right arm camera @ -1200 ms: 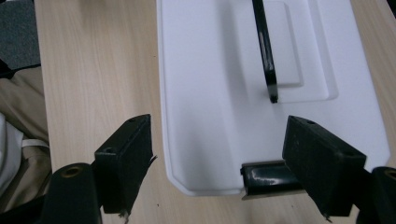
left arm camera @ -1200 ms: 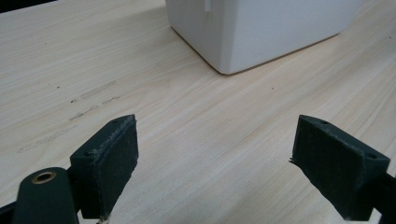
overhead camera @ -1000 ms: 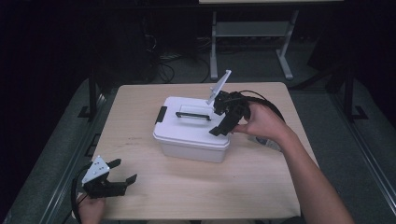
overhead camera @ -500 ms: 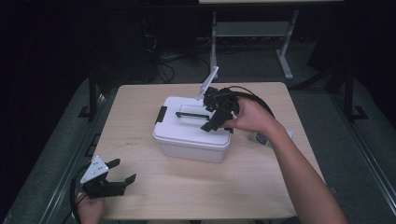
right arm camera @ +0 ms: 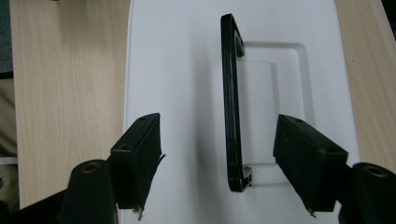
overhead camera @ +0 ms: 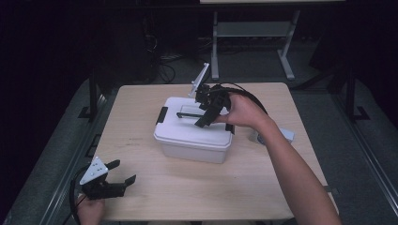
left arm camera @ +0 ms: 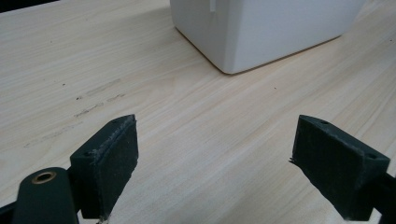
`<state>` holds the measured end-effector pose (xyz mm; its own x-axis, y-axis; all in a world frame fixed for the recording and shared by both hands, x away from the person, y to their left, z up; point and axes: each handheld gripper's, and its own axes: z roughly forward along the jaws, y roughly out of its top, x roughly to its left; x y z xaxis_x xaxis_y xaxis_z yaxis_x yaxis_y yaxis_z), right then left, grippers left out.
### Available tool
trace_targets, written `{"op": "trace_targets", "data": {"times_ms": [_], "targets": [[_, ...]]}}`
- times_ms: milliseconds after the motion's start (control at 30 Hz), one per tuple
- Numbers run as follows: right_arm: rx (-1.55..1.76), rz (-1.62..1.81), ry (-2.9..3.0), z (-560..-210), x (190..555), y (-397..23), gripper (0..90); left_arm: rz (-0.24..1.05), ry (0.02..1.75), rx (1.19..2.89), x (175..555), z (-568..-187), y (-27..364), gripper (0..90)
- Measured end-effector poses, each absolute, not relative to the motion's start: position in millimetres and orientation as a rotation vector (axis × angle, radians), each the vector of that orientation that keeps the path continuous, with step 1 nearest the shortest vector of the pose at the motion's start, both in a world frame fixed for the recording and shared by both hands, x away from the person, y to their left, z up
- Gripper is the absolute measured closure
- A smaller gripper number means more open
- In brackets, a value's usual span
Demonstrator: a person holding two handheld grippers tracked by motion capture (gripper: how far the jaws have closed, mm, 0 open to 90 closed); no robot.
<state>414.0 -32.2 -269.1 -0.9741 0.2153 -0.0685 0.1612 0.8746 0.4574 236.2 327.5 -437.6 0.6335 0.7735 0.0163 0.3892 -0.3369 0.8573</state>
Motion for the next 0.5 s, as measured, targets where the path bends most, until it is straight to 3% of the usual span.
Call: {"op": "trace_targets", "data": {"times_ms": [500], "targets": [[0.287,0.677,2.922,-281,426,-17,59.7,0.539,0.923,1.945,236,-438,330,13.7]]}}
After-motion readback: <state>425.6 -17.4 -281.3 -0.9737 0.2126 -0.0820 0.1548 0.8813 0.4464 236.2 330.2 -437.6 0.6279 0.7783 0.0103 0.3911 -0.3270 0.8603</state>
